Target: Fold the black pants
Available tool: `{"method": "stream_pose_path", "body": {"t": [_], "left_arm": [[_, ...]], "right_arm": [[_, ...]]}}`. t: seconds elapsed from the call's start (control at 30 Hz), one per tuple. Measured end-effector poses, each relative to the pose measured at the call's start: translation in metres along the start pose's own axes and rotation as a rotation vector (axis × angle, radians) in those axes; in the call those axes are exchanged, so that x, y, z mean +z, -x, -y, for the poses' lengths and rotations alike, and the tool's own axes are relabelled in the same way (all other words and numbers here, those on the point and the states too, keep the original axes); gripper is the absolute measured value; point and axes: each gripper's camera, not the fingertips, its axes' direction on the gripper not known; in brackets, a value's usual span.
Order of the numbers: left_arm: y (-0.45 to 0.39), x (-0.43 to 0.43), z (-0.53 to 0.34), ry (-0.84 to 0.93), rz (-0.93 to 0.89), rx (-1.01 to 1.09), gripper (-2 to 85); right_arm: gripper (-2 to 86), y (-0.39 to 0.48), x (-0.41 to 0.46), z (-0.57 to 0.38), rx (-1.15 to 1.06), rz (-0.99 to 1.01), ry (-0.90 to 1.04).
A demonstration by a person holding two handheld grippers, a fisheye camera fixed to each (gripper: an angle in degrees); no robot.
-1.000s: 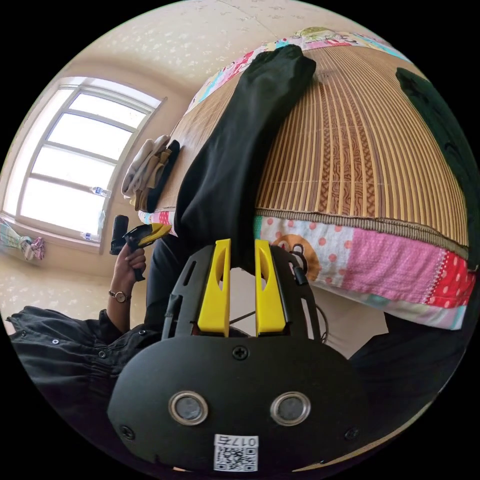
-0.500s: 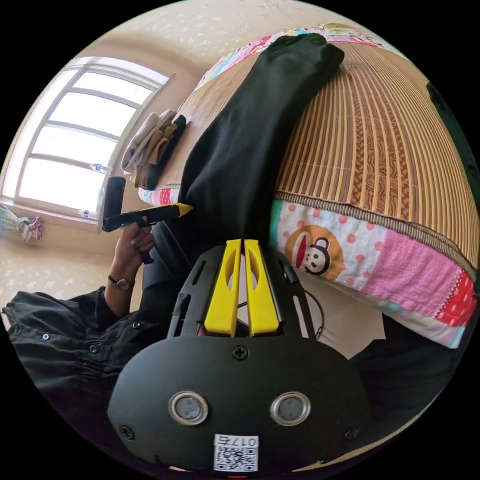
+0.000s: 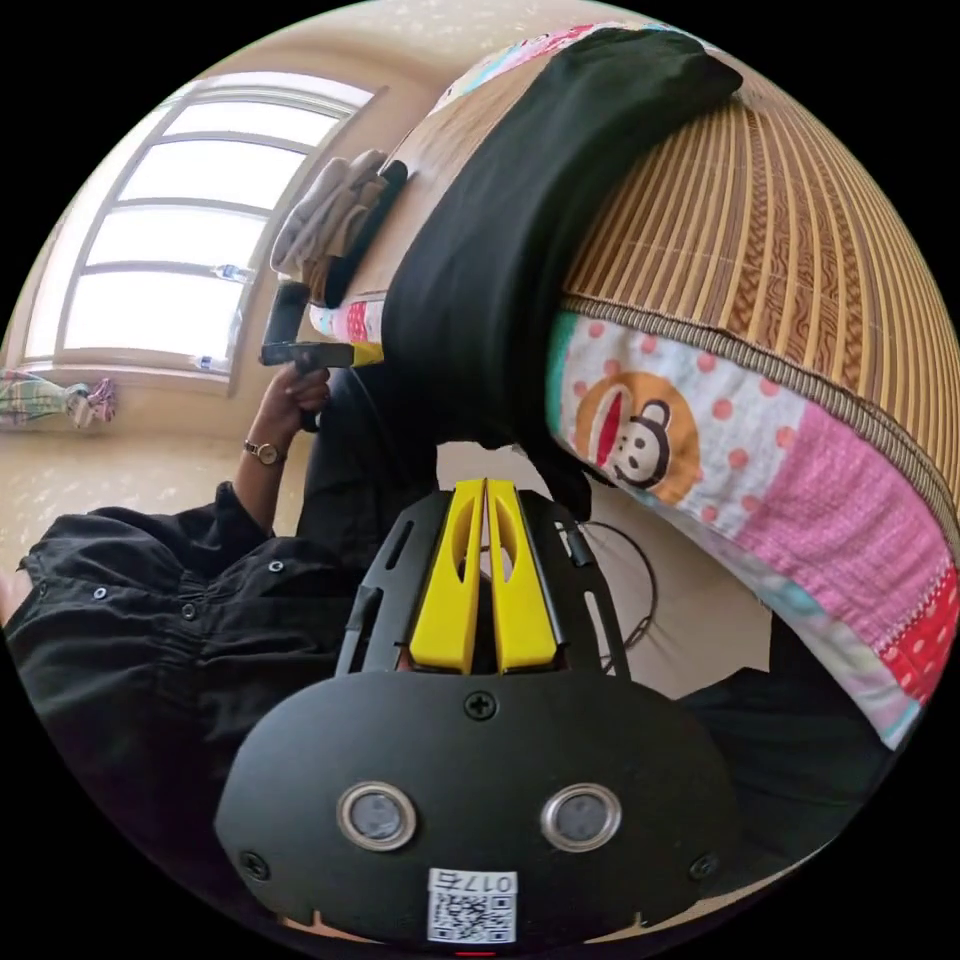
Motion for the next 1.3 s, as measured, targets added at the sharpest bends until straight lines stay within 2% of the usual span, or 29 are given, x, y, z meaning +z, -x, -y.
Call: {"method": "stream_pose_path", "body": {"t": [0.07, 0.17, 0.33, 0.5, 0.7, 0.83, 1.0, 1.1, 1.17, 1.3], "left_arm": [[-0.001, -0.014, -0.006, -0.125, -0.039, -0.013, 8.4], [0.000, -0.023, -0.008, -0.203, -0.041, -0.020, 8.4], [-0.011, -0.022, 0.006, -0.199, -0.022, 0.032, 8.4], [-0.019, -0.013, 0.022, -0.150, 0.090, 0.017, 7.8], [-0.030, -0.005, 0.027, -0.132, 0.097, 0.095, 2.8], [-0.031, -0.003, 0.026, -0.116, 0.020, 0.155, 2.2], [-0.027, 0.020, 0.038, -0.036, 0.051, 0.093, 4.6], [-0.028, 0.011, 0.038, -0.123, 0.019, 0.076, 8.2], [-0.026, 0.001, 0.040, -0.192, -0.006, 0.064, 9.4], [-0.026, 0.015, 0.058, -0.144, 0.015, 0.062, 9.1]], "right_arm": [[3.2, 0.001, -0.012, -0.004, 0.014, 0.048, -0.091], [5.9, 0.002, -0.028, -0.001, 0.020, 0.066, -0.187], [6.7, 0.013, -0.033, 0.019, 0.013, -0.027, -0.209], [5.2, 0.016, -0.028, 0.032, 0.029, -0.052, -0.223], [2.5, 0.009, -0.036, 0.024, 0.075, 0.054, -0.263], [2.4, 0.009, -0.055, 0.003, 0.033, 0.148, -0.347], [2.9, -0.009, -0.038, -0.001, 0.155, 0.016, -0.257], [4.4, 0.000, -0.039, 0.003, 0.141, -0.038, -0.234], [8.0, 0.010, -0.051, 0.003, 0.127, -0.124, -0.294], [11.5, -0.001, -0.054, 0.016, 0.197, -0.124, -0.301]]}}
